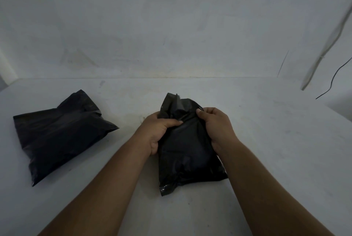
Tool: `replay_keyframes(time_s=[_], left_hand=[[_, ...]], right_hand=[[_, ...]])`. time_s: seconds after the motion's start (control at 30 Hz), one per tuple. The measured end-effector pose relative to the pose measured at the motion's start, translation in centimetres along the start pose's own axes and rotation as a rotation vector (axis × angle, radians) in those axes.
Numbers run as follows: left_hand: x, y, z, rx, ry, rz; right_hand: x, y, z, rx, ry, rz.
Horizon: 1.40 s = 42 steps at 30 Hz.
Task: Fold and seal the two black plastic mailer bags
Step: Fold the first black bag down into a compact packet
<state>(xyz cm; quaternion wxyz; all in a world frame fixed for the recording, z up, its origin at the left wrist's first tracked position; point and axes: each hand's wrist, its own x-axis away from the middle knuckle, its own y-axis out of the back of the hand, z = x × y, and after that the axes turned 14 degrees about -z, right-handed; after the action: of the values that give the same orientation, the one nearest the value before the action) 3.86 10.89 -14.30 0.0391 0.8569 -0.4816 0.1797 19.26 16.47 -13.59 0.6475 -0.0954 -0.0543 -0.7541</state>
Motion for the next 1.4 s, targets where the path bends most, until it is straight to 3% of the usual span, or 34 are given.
replay_keyframes(time_s=[0.13, 0.27, 0.6, 0.83, 0.97, 1.07, 1.27, 1.4], left_hand=[[-0.1, 0.1, 0.2, 0.052, -0.048, 0.003], [0.6, -0.2, 0.2, 0.123, 0.003, -0.038], [0.0, -0.2, 0.0, 0.197, 0.044, -0.044], [0.4, -1.0, 0.0, 0.214, 0.083, -0.099], [0.9, -0.6, -0.4, 0.172, 0.169, 0.026], [1.3, -0.6, -0.1, 0.152, 0.103, 0.087], [0.7, -0.3, 0.0, 0.195, 0.003, -0.005], [0.3, -0.4, 0.4, 0.230, -0.044, -0.046]], right_hand=[[0.0, 0.4, 0.1, 0.025, -0.097, 0.174], [0.3, 0.8, 1.0, 0.176, -0.066, 0.310], [0.3, 1.6, 1.2, 0.073, -0.239, 0.324], [0.6, 1.3, 1.5, 0.058, -0.230, 0.351], [0.1, 1.3, 1.5, -0.065, -0.192, 0.327], [0.2, 1.2, 1.2, -0.124, -0.159, 0.293], [0.3, 1.1, 1.1, -0.283, -0.189, 0.179], [0.2, 1.1, 0.9, -0.377, -0.239, 0.220]])
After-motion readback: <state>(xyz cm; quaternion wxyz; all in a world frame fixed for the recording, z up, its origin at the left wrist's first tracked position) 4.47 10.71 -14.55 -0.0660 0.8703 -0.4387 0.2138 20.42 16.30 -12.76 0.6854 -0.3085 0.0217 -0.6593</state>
